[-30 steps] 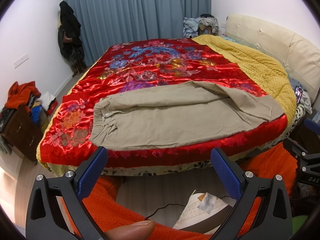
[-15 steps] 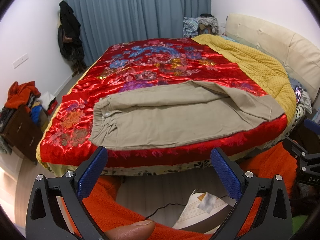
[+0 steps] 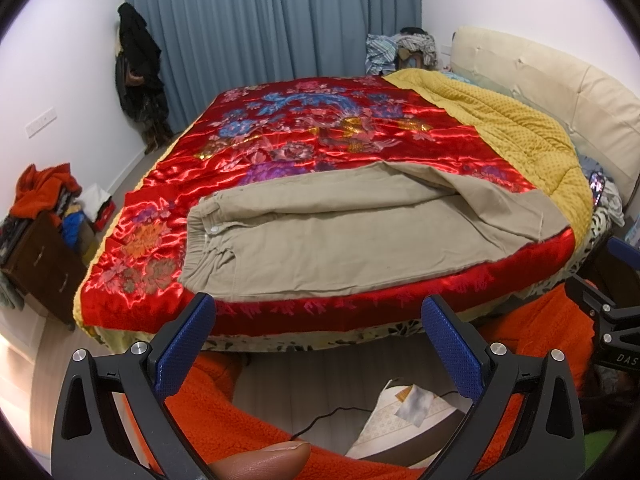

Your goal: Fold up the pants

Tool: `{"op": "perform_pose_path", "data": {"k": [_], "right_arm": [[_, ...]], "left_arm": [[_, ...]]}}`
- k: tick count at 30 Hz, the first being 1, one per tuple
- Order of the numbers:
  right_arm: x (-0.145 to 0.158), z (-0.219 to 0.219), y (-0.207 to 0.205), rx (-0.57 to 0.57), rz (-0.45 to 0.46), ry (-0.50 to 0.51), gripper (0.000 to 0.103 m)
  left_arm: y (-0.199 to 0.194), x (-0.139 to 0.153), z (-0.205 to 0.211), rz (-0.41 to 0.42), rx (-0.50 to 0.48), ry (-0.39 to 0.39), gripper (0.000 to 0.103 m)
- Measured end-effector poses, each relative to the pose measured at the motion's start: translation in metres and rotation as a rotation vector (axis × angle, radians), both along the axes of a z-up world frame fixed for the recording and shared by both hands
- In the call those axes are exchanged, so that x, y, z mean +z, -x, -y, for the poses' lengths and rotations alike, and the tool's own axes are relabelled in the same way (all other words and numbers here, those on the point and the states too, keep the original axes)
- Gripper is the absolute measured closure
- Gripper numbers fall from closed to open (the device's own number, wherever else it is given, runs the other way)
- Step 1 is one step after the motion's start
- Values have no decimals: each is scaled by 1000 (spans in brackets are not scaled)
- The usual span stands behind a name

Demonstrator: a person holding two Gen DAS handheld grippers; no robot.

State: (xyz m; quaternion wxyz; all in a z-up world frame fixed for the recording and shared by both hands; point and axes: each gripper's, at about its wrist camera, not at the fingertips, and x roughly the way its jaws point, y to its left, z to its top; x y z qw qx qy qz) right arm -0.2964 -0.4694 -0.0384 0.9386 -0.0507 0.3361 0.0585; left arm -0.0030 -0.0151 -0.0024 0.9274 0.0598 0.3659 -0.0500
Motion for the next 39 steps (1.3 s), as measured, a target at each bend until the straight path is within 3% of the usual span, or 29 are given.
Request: {"op": "perform_pose_path", "data": {"k": [39], "right_arm": [[0,0,-1,1,-2,0,0]], "left_arm": [[0,0,3,-1,0,-1,0]]}}
